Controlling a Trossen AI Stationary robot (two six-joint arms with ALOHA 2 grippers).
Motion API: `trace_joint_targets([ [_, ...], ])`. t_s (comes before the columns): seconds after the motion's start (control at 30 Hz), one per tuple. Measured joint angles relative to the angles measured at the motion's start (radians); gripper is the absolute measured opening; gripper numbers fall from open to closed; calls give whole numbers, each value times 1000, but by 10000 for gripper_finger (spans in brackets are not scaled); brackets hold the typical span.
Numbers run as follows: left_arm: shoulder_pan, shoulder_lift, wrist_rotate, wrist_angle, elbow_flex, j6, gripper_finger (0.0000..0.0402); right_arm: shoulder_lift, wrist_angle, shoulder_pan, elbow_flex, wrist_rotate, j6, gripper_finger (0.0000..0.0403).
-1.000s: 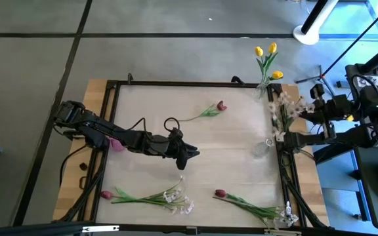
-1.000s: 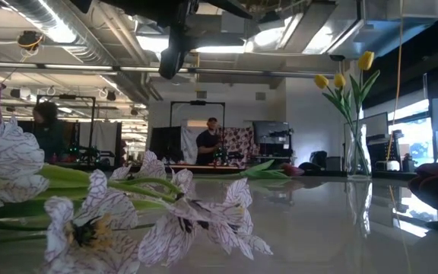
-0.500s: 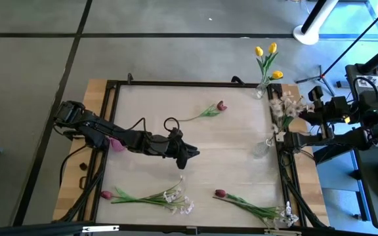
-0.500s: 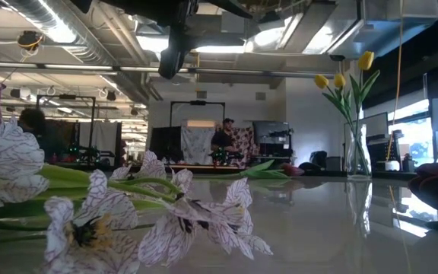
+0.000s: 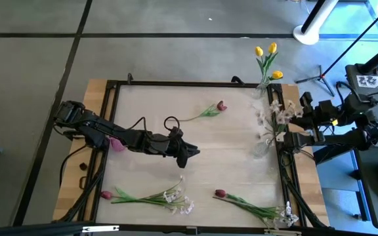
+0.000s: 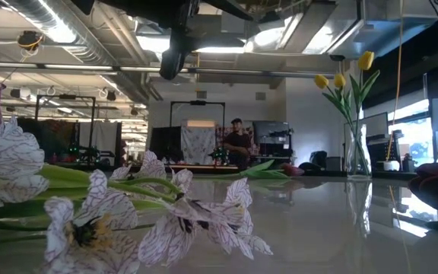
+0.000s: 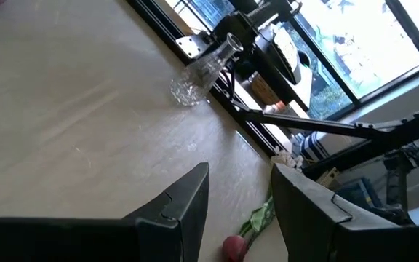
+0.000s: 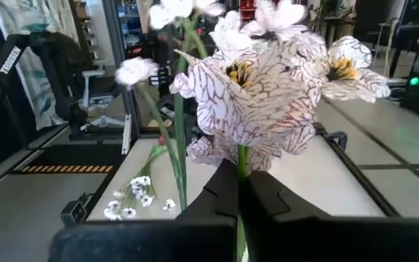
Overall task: Sort flowers into vase by color
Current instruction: Put the top white flowers into the bottom transparent vase, then put the right white flowers into the bottom transparent vase
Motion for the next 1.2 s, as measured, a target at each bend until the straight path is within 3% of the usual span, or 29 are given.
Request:
trace_joint_targets([
  [0.4,34,-53,175,-59,0,8,144,1,-219,0,0,-24,151,43],
  [0.67,114,-112,313,-150,0,13,144,80,-418,0,38,-19,206,124],
  [0.97,236,-145,556,-178,0,61,144,311,-747,0,315,-18,157,242],
  [1.2,349,-163,685,-180,0,137,144,389,-743,0,542,-40,171,272],
])
